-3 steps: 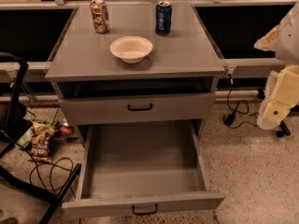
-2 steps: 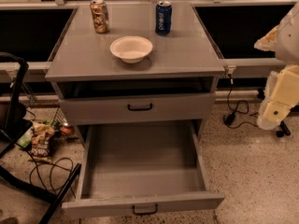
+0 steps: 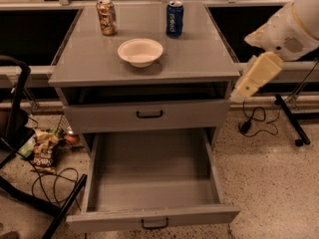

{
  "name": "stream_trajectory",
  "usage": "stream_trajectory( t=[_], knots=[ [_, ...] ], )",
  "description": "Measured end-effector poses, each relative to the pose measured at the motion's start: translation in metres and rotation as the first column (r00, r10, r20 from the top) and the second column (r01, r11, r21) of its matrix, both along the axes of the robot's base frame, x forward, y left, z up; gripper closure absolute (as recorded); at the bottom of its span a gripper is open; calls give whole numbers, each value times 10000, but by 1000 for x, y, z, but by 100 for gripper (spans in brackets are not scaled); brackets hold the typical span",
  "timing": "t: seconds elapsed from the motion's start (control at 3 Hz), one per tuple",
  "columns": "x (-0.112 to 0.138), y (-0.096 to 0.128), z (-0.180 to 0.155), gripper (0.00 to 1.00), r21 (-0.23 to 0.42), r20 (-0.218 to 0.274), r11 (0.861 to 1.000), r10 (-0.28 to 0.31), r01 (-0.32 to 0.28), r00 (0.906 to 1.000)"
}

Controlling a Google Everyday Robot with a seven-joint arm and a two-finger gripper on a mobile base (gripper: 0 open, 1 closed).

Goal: Place orange can into middle drawer

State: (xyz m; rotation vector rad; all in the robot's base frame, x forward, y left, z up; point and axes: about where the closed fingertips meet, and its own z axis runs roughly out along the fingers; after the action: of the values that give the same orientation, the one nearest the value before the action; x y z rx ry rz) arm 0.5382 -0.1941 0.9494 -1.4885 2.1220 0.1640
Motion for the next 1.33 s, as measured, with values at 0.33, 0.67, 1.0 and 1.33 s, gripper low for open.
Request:
stream_trajectory(
  t=[0.33,0.67,1.0,1.33],
  knots=[
    [48,23,-21,0,2692,54,9612,-635,597,9980],
    [81,63,-14,0,4705,575,8808,-913,537,9942],
    [102,103,9,0,5848,1855,8109,-1081,-214,9767],
    [109,126,20,0,5585,2667,8292,-1546,-219,9513]
  ],
)
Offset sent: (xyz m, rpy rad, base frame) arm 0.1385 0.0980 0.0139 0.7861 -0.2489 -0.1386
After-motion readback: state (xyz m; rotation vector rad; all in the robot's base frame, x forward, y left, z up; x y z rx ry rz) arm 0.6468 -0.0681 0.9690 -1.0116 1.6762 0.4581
